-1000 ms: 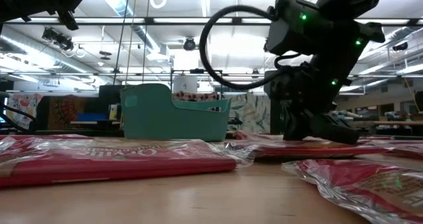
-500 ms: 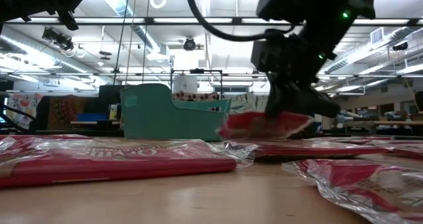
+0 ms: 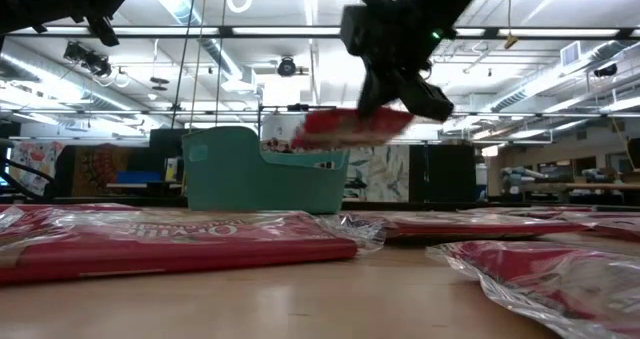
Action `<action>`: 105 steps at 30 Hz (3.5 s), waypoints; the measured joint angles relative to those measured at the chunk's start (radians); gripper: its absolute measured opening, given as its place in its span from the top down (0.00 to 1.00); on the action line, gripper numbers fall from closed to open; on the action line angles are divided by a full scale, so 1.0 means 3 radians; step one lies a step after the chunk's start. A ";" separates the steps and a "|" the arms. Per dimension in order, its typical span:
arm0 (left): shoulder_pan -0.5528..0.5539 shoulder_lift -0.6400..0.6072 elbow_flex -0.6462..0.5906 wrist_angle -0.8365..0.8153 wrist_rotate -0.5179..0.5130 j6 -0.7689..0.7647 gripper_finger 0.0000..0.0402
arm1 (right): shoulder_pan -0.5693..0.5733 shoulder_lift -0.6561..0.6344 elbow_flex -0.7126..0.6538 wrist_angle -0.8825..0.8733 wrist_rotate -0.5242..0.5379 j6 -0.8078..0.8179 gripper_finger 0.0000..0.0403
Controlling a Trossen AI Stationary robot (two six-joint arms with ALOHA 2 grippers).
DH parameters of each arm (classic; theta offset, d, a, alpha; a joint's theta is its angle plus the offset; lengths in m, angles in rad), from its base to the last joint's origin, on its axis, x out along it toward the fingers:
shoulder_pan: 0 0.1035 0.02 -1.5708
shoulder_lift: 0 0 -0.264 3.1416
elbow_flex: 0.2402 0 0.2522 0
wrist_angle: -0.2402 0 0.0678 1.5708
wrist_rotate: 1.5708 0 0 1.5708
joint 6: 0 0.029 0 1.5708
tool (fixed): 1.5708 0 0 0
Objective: Sort popcorn bags into baskets
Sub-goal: Put the red popcorn pack into the blue bin
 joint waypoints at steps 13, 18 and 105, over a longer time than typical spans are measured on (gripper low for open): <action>0.0000 0.0001 0.0000 -0.0160 0.0000 -0.0670 0.92 | -0.0672 0.0005 0.0061 0.1379 -0.1269 -0.1902 0.99; 0.0000 0.0001 0.0000 -0.0164 0.0001 -0.0993 0.92 | -0.0900 0.0008 0.0061 0.1477 -0.1659 -0.2003 0.99; 0.0000 0.0000 0.0000 0.0037 -0.0025 0.0067 0.92 | 0.0574 0.0052 0.0040 -0.0939 -0.0854 0.1982 0.72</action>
